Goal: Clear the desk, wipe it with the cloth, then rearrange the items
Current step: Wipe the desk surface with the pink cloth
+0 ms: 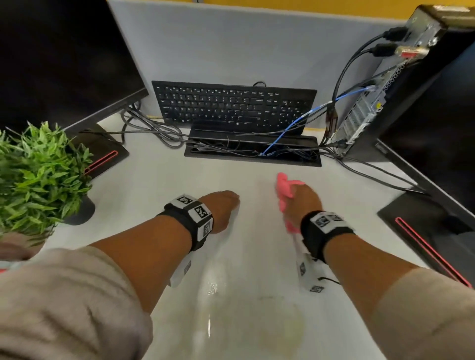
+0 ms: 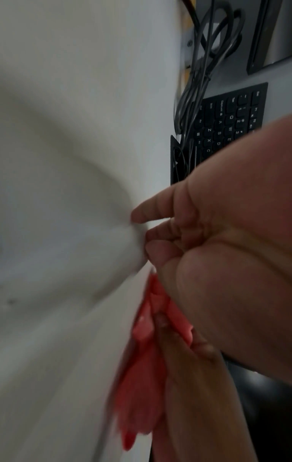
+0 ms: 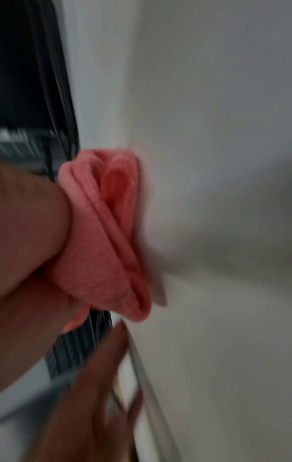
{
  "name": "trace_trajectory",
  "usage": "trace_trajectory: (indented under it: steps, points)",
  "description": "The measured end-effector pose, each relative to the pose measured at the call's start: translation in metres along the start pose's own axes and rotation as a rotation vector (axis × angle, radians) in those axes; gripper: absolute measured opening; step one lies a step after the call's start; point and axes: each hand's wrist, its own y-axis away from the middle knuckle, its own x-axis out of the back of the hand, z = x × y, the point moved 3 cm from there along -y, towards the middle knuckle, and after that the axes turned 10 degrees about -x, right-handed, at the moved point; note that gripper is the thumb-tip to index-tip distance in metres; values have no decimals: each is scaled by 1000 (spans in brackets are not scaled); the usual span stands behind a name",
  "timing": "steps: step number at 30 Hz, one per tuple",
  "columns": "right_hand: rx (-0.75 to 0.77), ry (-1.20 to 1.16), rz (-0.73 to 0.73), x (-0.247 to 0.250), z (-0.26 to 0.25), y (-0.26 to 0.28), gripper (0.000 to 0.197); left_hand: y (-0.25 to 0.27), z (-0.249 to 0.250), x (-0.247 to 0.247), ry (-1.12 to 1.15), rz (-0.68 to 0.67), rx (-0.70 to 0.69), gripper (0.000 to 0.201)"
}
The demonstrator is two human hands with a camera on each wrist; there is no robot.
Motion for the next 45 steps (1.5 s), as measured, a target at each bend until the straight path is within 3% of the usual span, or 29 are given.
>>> trace_trajectory:
  steps: [4,6,10,11,12,17,19,22,24,26,28,31,33,35,36,38,40,42,45]
  points:
    - [289,184,-283,-81,-21,64,22,9,-6,10,15,73,-25,35]
    - [428,393,-373,-100,-9,98,25,17,-11,9,-26,20,-22,40]
    - [318,454,-701,-91,21,145,18,31,-12,-4,-75,-62,-44,63]
    - [322,488,-714,-83,25,147,14,34,-13,-5,-68,-65,-63,66]
    - [268,472,-703,-71,27,144,17,35,-14,-6,-53,-61,-73,69]
    - [23,-112,-303,16,7,81,36,36,-20,-1,18,-22,-88,70]
    - [-29,-197,-120,32,-2,45,36,36,-21,3,50,-1,-73,68]
    - [-54,5,6,4,-11,11,28,38,-26,6,91,28,-51,66]
    - [10,181,41,-38,-24,18,24,38,-34,9,112,57,-30,63]
    - [161,213,-111,-84,-38,54,35,40,-39,14,144,75,-14,46]
    - [293,221,-297,-121,-37,93,28,43,-40,15,147,52,-16,43]
    - [285,366,-562,-132,-16,134,33,49,-40,9,107,8,-25,64]
    - [299,475,-719,-119,-3,144,25,51,-42,6,119,9,-19,67]
    - [213,490,-828,-97,8,141,16,53,-43,6,119,6,-29,68]
    - [172,425,-774,-80,6,133,16,52,-43,7,119,10,-27,68]
    - [-19,43,-638,-43,-6,112,21,50,-46,8,130,23,-25,68]
    - [-73,-157,-383,-9,-23,77,30,50,-48,9,152,16,-18,70]
    - [-39,-108,-72,6,-31,38,25,51,-49,10,145,2,-4,71]
    - [1,246,81,-29,-40,9,28,55,-55,9,141,-1,6,71]
